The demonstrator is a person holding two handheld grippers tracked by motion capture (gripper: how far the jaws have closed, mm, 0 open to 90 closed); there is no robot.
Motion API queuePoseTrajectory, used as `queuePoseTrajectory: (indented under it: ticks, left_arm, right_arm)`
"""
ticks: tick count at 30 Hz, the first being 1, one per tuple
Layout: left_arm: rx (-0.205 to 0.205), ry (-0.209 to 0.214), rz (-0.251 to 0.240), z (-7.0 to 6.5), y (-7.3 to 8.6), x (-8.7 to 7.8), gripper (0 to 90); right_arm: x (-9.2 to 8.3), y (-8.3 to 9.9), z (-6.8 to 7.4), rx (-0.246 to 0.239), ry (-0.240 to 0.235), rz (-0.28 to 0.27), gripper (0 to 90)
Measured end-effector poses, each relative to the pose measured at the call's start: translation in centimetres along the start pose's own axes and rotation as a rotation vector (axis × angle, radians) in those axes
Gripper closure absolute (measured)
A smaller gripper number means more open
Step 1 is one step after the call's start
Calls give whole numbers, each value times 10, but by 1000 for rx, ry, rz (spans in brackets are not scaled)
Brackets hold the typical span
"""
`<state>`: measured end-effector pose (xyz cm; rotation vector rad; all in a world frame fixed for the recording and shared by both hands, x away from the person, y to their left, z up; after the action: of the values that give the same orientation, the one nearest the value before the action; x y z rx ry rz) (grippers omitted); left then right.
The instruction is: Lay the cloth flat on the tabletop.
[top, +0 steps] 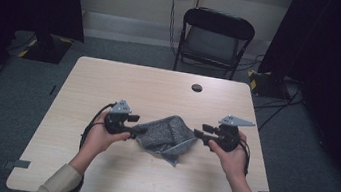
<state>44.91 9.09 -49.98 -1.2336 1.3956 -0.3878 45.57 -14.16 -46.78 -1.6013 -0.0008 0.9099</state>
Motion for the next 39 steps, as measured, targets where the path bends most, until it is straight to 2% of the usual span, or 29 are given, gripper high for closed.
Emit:
queuePoseTrajectory:
  ticks: [1, 2, 5, 6, 7, 8, 10, 11, 12, 13, 14, 15, 16, 17, 19, 20, 24, 25, 26, 27, 28, 30, 32, 33, 35, 36, 37, 38, 39]
  left_arm:
    - [0, 0, 0, 0, 0, 0, 368]
    - [4, 8, 21, -6, 7, 3, 368]
    - [33, 23, 40, -19, 22, 14, 380]
    - [42, 21, 39, -21, 25, 18, 389]
    - [48, 5, 40, -20, 28, 22, 389]
    - [55, -13, 35, -16, 29, 26, 434]
    - [33, 2, 30, -14, 30, 32, 535]
    - [38, -13, 39, -11, 31, 35, 535]
    - [33, -9, 50, -9, 33, 37, 586]
    - [5, 12, 48, -7, 33, 39, 705]
    - [3, 19, 40, -6, 31, 39, 743]
    - [2, 38, 34, -6, 29, 38, 841]
    - [0, 48, 31, -6, 27, 37, 841]
    - [-2, 53, 27, -5, 24, 35, 858]
    - [9, 52, 37, -2, 19, 30, 862]
    - [2, 50, 32, 0, 17, 26, 865]
    - [-4, 57, 9, 3, 7, 13, 864]
    - [-4, 63, 11, 1, 6, 12, 862]
    - [-1, 64, 19, -1, 6, 12, 862]
    - [6, 73, 36, -5, 5, 15, 861]
    - [10, 83, 42, -9, 5, 17, 861]
    - [13, 104, 46, -17, 4, 22, 861]
    - [10, 129, 36, -25, 2, 27, 861]
    - [11, 138, 35, -27, 2, 29, 861]
    - [9, 152, 30, -31, 2, 32, 861]
    - [9, 155, 31, -32, 2, 33, 861]
    - [10, 154, 36, -31, 2, 33, 861]
    - [11, 146, 42, -28, 2, 32, 861]
    - [11, 133, 48, -24, 2, 30, 862]
  right_arm:
    - [0, 0, 0, 0, 0, 0, 518]
    - [-1, 4, 8, -9, -18, 4, 512]
    - [2, 25, 44, -66, -78, 28, 494]
    - [4, 30, 49, -93, -73, 41, 495]
    - [4, 30, 49, -93, -73, 41, 495]
    - [12, 41, 54, -145, -43, 72, 495]
    - [19, 48, 52, -144, -14, 101, 507]
    - [19, 48, 52, -144, -14, 101, 507]
    - [22, 51, 49, -150, 4, 114, 557]
    - [24, 53, 46, -161, 15, 117, 623]
    - [26, 55, 41, -171, 25, 119, 657]
    - [27, 57, 34, -170, 22, 125, 789]
    - [27, 57, 34, -170, 22, 125, 789]
    - [27, 57, 27, -167, 24, 132, 880]
    - [26, 57, 23, -171, 19, 137, 900]
    - [24, 55, 17, -183, 25, 150, 900]
    - [16, 47, 11, -169, 23, 133, 900]
    - [12, 40, 17, -135, -22, 110, 870]
    - [12, 40, 17, -135, -22, 110, 870]
    - [11, 38, 22, -133, -47, 105, 763]
    - [12, 36, 30, -146, -51, 82, 665]
    - [19, 37, 47, -189, -77, 78, 577]
    - [22, 38, 50, -197, -79, 72, 557]
    - [28, 42, 53, -222, -82, 77, 542]
    - [37, 51, 54, -250, -66, 111, 533]
    - [41, 57, 55, -253, -70, 126, 543]
    - [46, 67, 52, -276, -54, 155, 614]
    - [46, 67, 52, -276, -54, 155, 614]
    - [47, 68, 50, -278, -52, 151, 666]
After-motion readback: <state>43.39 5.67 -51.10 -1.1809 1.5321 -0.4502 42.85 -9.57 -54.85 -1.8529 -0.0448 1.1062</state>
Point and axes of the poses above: each handheld gripper's, and its own axes: x roughly forward along the jaws, y roughly out of its underside, z roughly to its left, the point moved 9 cm from there along x, roughly forward along the jaws, and after that the axes turned 15 degrees about y, right-handed, at the moved point
